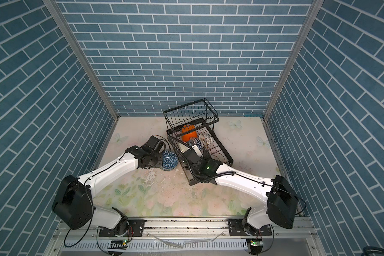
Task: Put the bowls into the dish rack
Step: 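Grasp the rim of the blue triangle-patterned bowl with the left gripper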
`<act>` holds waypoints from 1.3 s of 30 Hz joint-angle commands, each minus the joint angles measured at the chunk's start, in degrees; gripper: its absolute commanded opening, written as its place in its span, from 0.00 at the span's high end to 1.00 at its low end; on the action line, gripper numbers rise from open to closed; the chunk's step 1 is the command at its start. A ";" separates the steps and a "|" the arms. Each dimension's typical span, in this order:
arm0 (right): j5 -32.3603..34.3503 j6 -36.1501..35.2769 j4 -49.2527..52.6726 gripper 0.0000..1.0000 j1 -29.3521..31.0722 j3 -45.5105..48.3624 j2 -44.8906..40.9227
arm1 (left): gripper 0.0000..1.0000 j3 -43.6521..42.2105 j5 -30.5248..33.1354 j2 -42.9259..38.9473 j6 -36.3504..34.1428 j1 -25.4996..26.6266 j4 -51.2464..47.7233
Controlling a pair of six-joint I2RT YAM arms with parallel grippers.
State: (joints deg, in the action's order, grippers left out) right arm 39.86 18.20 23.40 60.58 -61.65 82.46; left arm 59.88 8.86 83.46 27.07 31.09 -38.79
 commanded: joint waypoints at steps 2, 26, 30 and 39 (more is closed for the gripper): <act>-0.16 2.72 1.42 0.31 -0.20 0.43 1.03 | 0.72 1.29 -0.49 1.30 -0.71 -0.36 -0.04; -0.37 2.48 1.48 0.32 -0.21 -0.82 2.49 | 1.00 -0.29 0.46 -0.84 -1.27 -0.59 1.97; -0.48 2.41 1.60 0.32 -0.20 -1.02 2.88 | 1.00 -0.03 0.25 -1.18 -1.23 -0.74 2.02; -2.82 2.29 0.26 0.32 -0.20 -1.10 2.63 | 1.00 -0.11 -1.80 -4.18 -1.47 -1.24 2.80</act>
State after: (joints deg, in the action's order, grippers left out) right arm 38.24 18.22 23.97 60.58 -61.67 85.03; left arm 59.94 7.75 81.73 26.26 30.33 -35.22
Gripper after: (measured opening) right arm 0.678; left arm 0.066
